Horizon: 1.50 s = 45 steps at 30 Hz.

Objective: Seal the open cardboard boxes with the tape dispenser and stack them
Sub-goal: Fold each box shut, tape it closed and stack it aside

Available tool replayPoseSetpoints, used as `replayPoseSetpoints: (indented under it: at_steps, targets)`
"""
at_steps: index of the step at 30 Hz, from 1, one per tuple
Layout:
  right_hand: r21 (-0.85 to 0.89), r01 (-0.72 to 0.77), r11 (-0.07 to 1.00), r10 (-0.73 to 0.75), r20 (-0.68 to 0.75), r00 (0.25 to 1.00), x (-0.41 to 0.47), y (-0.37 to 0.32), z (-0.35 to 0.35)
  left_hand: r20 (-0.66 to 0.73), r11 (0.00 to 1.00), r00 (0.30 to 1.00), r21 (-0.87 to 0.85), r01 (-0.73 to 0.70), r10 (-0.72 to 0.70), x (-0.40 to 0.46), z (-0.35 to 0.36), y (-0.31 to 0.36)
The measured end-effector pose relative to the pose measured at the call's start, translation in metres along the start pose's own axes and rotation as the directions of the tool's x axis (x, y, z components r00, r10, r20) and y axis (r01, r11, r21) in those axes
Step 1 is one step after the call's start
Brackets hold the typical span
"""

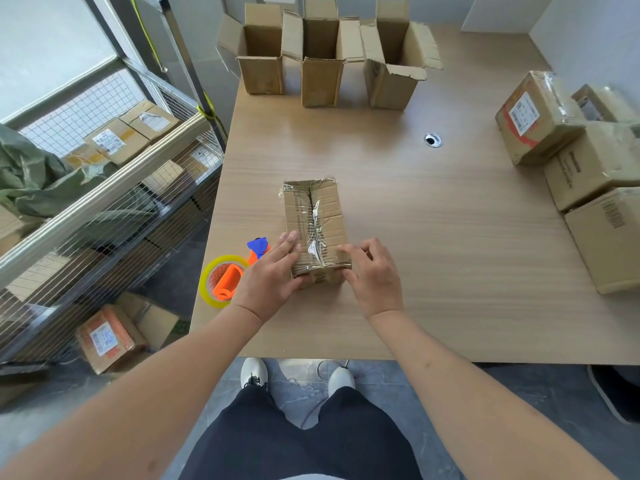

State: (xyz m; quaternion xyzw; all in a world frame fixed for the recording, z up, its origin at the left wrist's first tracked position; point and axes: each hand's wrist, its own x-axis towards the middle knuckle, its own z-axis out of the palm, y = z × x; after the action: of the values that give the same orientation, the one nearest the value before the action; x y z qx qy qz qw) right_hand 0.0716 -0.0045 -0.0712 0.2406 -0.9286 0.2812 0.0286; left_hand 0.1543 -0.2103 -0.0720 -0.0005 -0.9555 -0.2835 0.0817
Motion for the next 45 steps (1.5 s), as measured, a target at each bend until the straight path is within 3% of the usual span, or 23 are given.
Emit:
replayPoseSetpoints:
  at_steps: [4,10,13,16,19,23,27,31,33,39,42,45]
  targets:
    - [0.195,-0.102,0.975,0.105,-0.004,0.994,-0.006,-0.003,0.004,0.024,1.0,1.0,-0.011,0.011,-0.011,0.0,-0.002,0.0]
    - [0.329,-0.173,0.928,0.189,-0.019,0.982,-0.01,0.002,-0.001,0.065,0.999,0.998,-0.041,-0.016,0.019,-0.004,-0.008,-0.004]
    - [0.299,-0.288,0.91,0.301,0.004,0.954,-0.011,-0.005,0.002,0.079,0.999,0.997,-0.037,-0.009,0.012,-0.004,-0.009,-0.005]
    - [0.15,-0.381,0.912,0.383,0.017,0.924,-0.014,-0.02,0.008,0.079,0.999,0.997,-0.035,-0.004,0.006,-0.003,-0.007,-0.004]
    - [0.01,-0.383,0.924,0.382,0.023,0.924,-0.012,-0.031,0.005,0.089,1.0,0.996,-0.026,-0.001,0.003,-0.001,-0.009,-0.005]
    - [-0.115,-0.376,0.92,0.39,0.146,0.909,-0.004,-0.035,-0.002,0.136,1.0,0.991,-0.018,0.01,-0.007,0.002,-0.015,-0.002]
    - [-0.102,-0.428,0.898,0.439,0.171,0.882,0.004,-0.031,-0.01,0.218,0.999,0.976,-0.032,0.024,-0.017,0.002,-0.018,0.006]
    - [0.045,-0.466,0.884,0.443,0.244,0.863,0.016,-0.024,-0.021,0.315,0.993,0.947,0.064,-0.095,0.07,0.005,-0.018,0.019]
    - [0.052,-0.456,0.888,0.42,0.308,0.853,0.02,-0.024,-0.024,0.328,0.993,0.943,0.076,-0.091,0.061,0.009,-0.018,0.027]
    - [-0.327,-0.193,0.925,0.319,0.392,0.863,0.022,-0.007,-0.023,0.292,0.997,0.954,0.032,-0.076,0.064,0.011,-0.019,0.04]
    - [-0.356,-0.037,0.934,0.208,0.456,0.865,0.022,0.001,-0.021,0.248,0.995,0.965,0.032,-0.095,0.085,0.016,-0.02,0.038]
    - [-0.35,0.015,0.937,0.166,0.482,0.86,0.021,0.012,-0.026,0.271,0.99,0.961,0.104,-0.092,0.061,0.028,-0.021,0.03]
